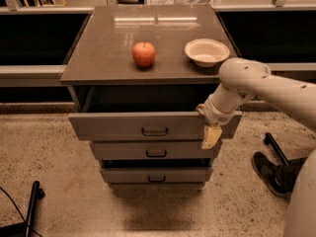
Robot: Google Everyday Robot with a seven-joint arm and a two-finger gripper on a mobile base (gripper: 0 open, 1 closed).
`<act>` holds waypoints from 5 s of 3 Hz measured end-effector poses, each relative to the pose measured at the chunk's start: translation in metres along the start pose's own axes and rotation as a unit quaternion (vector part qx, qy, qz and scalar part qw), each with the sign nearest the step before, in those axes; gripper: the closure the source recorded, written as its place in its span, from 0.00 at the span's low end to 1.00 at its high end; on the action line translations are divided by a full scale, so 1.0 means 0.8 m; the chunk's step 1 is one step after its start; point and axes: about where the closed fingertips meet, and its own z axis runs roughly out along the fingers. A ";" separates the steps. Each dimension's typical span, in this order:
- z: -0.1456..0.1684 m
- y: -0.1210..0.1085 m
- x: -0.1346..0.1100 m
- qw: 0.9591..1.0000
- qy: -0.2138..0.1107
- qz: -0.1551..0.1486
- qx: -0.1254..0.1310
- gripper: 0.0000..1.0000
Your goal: Open top drawer
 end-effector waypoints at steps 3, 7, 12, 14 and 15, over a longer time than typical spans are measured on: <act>-0.031 0.085 -0.011 0.998 0.049 0.000 -0.038 0.29; -0.107 0.053 -0.033 0.997 0.075 -0.023 0.011 0.39; 0.025 -0.007 0.005 1.000 0.023 0.003 -0.014 1.00; 0.021 0.044 -0.025 0.997 -0.004 -0.006 -0.073 1.00; 0.012 0.075 -0.033 0.995 0.000 -0.005 -0.104 1.00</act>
Offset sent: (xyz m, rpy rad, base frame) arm -0.0727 -0.0026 0.0216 -0.1191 0.0698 0.0287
